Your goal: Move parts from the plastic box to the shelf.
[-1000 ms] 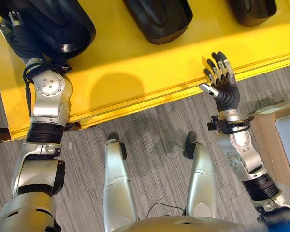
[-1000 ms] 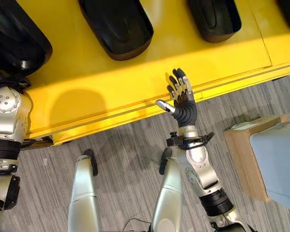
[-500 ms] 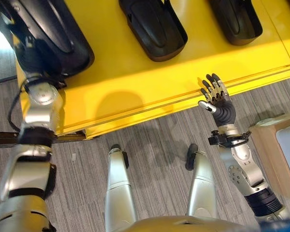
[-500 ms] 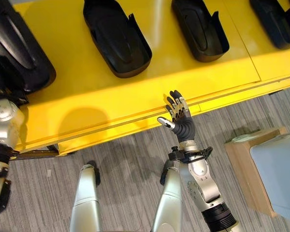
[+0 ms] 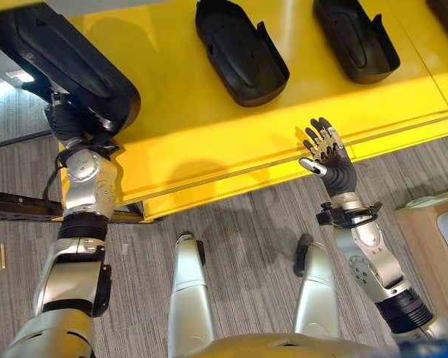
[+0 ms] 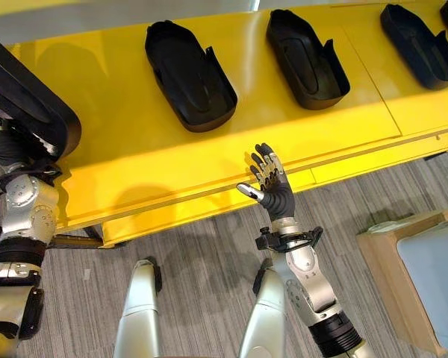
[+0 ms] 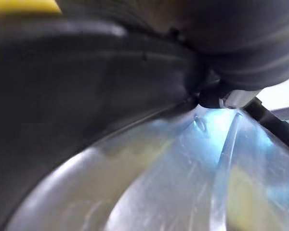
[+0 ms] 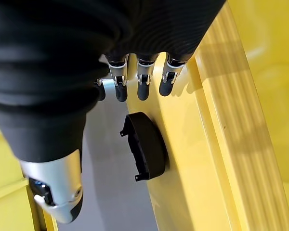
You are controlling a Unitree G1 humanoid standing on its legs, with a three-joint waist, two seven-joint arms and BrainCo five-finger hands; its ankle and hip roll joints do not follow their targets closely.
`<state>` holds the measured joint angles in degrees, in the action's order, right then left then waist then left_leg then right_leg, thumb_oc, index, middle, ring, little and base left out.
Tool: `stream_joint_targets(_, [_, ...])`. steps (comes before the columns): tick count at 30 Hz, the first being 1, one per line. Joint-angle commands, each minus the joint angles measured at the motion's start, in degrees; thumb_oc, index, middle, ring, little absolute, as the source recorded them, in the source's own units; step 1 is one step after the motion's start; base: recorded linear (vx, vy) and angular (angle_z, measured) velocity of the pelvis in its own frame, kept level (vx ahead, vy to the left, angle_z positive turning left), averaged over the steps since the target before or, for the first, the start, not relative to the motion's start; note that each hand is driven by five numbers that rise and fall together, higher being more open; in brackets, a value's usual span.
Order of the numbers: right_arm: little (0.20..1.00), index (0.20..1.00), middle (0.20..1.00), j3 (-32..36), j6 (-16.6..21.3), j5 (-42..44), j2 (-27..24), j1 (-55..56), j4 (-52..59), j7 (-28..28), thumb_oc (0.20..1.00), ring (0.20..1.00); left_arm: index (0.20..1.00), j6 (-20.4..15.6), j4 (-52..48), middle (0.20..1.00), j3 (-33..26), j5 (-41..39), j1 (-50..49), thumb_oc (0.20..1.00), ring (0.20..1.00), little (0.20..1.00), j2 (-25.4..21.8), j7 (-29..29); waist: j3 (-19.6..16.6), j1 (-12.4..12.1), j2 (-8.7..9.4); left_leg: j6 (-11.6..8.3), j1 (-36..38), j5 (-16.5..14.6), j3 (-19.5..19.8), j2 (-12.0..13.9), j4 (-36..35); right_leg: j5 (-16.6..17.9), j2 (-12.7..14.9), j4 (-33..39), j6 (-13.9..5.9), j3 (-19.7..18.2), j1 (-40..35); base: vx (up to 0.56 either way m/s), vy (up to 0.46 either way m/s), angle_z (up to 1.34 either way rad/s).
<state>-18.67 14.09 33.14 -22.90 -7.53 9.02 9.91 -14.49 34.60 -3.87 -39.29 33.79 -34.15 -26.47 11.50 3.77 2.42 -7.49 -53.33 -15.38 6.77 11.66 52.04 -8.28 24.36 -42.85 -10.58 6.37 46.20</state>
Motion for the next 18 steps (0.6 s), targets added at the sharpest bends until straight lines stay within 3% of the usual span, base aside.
stream_joint_targets(1, [1.0, 1.0, 1.0, 2.4, 1.8, 0.6, 0.3, -3.8, 3.1, 0.2, 1.0, 1.0, 0.2, 4.5, 7.9, 0.2, 1.5, -5.2, -3.2, 0.2, 0.2, 0.2, 4.8, 0.3, 3.6, 0.2, 0.67, 1.31, 4.0, 2.1, -0.3, 0.0, -6.1, -3.0, 0.2, -4.8, 2.42, -1.9, 1.9, 0.0, 0.0, 0.0])
stream_joint_targets(9, [1.0, 1.0, 1.0, 3.1, 1.6, 0.4, 0.2, -3.5, 3.0, -0.3, 1.0, 1.0, 0.2, 7.1, 8.1, 0.2, 3.3, 3.6, -3.8, 0.2, 0.2, 0.2, 3.3, 0.7, 4.3, 0.2, 0.72, 1.22, 4.7, 2.4, -0.4, 0.4, -6.5, -2.7, 0.0, -4.2, 2.42, -1.9, 1.0, 0.0, 0.0, 0.0])
stream_joint_targets(18, [1.0, 1.0, 1.0, 2.9, 0.9, 1.1, 0.3, -3.6, 3.3, -1.3, 1.0, 1.0, 0.2, 11.4, 7.7, 0.2, 6.0, 11.7, -8.7, 0.2, 0.2, 0.2, 6.4, 3.8, 5.1, -0.1, 0.7, 1.28, 7.1, 3.0, -1.0, 0.6, -8.4, -1.9, -0.3, -2.5, 2.2, -1.5, -1.1, 0.0, 0.0, 0.0])
